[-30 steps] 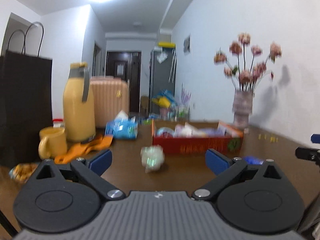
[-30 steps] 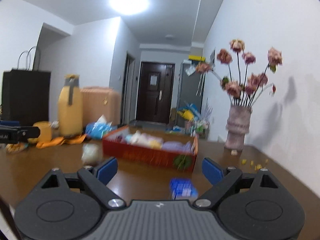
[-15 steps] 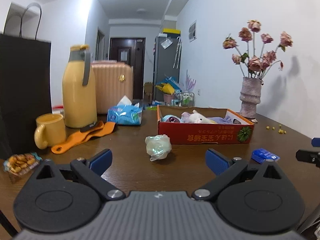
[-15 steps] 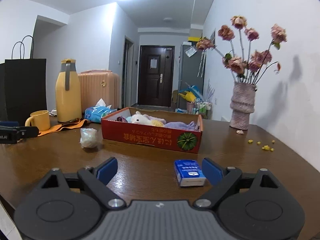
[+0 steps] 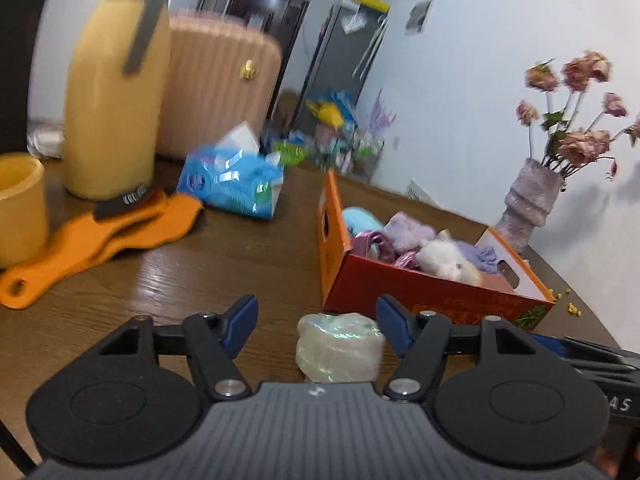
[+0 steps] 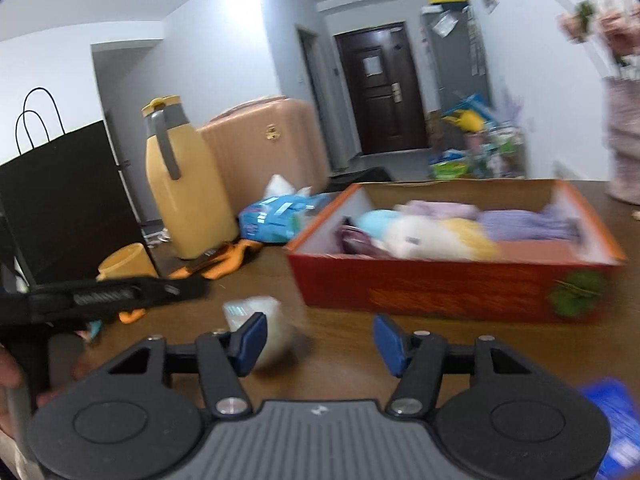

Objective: Organize soft objects
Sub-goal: 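Reach both grippers to the clear crinkly packet and close on it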

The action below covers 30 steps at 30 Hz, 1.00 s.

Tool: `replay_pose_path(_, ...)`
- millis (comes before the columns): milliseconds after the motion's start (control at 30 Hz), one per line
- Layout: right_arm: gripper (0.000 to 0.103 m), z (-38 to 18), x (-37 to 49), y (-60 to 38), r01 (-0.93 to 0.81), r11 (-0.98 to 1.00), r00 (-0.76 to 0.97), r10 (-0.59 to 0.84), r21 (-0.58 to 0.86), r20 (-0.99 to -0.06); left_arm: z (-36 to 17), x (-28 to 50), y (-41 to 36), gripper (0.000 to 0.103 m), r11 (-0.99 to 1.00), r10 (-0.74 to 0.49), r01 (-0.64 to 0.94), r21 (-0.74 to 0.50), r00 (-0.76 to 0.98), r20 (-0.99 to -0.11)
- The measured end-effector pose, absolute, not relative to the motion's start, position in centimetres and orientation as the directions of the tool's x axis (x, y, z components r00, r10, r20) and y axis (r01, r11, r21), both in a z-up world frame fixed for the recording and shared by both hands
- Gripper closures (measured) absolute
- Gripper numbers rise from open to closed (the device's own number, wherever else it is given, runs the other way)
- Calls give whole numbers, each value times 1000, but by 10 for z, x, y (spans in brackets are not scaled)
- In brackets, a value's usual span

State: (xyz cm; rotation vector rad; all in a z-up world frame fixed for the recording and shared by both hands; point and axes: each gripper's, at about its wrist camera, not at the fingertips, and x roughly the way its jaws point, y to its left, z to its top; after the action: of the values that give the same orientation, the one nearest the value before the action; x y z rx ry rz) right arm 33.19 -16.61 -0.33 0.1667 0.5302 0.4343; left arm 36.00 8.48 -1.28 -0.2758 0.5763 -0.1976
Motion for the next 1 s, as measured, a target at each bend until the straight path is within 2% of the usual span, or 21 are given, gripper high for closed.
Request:
replay_pose_path(100,45,-13,372,-144,-370,867,733,493,335,-468,-34,385,96,48,919,-289,48,-391,758,-585)
replay_pose_path(200,47,-28,401,-129,-353,857,695,508,374,-509,-52,392,111,53,858,-376,25,-512,710,-595)
replay_pose_path(267,56,-39,411,-125,-347,844,654,530,408,-540,-57,390,115,64,836,-421,40,-548,687,-592)
replay_pose_path(367,64,-50,406,-126,-354,803,600,588,479,-542,-65,379,116,67,820,-451,44,-571,664,-596)
replay_pose_path(433,75,-52,394,-130,-360,795,597,599,489,-534,-69,371,112,73,805,-479,58,-590,650,-590)
replay_pose_path(633,85,-45,340,-143,-370,819,631,568,439,-528,-62,326,79,96,803,-525,149,-578,637,-565)
replay_pose_path(833,85,-33,268,-188,-347,841,675,531,415,-512,-50,271,30,97,800,-578,285,-528,599,-554)
replay_pose_path(1000,85,-43,213,-233,-263,855,714,484,447,-506,-51,239,-15,99,809,-587,377,-451,557,-587)
